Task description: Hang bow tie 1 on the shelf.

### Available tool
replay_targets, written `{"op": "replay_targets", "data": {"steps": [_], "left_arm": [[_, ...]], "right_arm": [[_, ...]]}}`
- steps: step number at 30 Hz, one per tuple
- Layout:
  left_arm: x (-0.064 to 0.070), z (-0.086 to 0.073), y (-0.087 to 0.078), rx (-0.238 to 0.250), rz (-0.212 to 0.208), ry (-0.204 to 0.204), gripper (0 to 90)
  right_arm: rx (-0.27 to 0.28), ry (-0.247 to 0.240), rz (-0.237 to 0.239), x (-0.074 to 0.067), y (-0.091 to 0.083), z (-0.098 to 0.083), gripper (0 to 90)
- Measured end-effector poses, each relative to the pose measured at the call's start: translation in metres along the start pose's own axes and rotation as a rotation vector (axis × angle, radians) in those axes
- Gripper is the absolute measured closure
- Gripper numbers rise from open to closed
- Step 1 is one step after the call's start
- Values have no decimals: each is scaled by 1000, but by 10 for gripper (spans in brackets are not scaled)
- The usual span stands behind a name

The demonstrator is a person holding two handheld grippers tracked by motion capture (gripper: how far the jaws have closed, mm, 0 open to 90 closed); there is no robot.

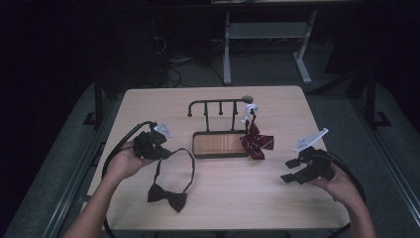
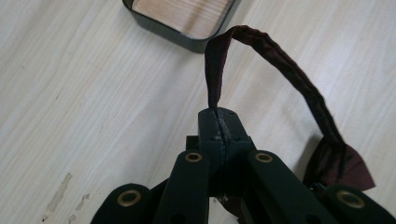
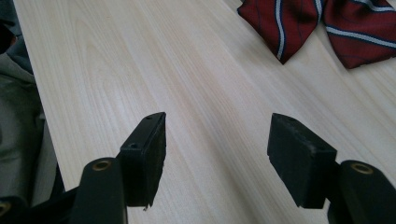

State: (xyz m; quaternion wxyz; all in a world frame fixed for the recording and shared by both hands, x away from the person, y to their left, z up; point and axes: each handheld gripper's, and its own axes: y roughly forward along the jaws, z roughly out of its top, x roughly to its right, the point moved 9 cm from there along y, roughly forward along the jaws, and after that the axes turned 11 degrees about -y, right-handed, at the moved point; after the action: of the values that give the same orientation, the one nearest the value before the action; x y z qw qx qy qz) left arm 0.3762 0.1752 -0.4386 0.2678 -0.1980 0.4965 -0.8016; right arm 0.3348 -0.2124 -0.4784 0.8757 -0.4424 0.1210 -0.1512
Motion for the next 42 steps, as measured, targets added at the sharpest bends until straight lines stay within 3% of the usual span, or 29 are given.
{"op": "replay_targets", "data": {"steps": [22, 42], "left_arm": [[5, 12, -32, 3, 27, 58, 899], [5, 30, -55, 23, 32, 75, 900]], "right_arm": [[-2, -18, 8, 0, 3, 3, 355], [5, -23, 6, 0, 2, 5, 353]]}}
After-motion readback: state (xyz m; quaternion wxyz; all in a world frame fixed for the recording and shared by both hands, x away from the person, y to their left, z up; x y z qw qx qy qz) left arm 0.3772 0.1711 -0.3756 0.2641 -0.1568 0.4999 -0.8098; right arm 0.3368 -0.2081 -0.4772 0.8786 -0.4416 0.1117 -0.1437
